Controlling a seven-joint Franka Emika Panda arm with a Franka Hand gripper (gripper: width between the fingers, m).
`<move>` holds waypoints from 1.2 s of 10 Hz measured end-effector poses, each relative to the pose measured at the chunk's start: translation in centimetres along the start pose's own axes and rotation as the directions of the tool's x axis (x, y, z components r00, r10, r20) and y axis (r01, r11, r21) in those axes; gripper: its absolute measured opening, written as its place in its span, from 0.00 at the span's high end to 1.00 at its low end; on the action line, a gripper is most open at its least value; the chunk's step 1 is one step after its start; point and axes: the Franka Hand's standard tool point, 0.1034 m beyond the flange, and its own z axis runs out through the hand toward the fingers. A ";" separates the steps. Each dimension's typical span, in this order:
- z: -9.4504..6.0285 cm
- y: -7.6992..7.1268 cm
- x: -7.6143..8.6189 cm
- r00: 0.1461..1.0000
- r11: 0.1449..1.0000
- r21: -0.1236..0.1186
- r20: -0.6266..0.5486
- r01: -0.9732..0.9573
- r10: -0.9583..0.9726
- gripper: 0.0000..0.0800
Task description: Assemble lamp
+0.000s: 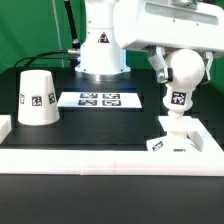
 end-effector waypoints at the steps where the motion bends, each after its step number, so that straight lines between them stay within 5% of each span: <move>1: -0.1 -0.3 0.2 1.000 1.000 0.003 -0.001 0.003 -0.003 0.28; 12: 0.3 -1.4 -0.8 1.000 1.000 0.006 -0.003 0.014 -0.014 0.28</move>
Offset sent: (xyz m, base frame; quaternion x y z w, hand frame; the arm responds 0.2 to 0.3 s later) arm -0.0119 0.0011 0.0073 0.0049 0.0050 -0.0032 1.0000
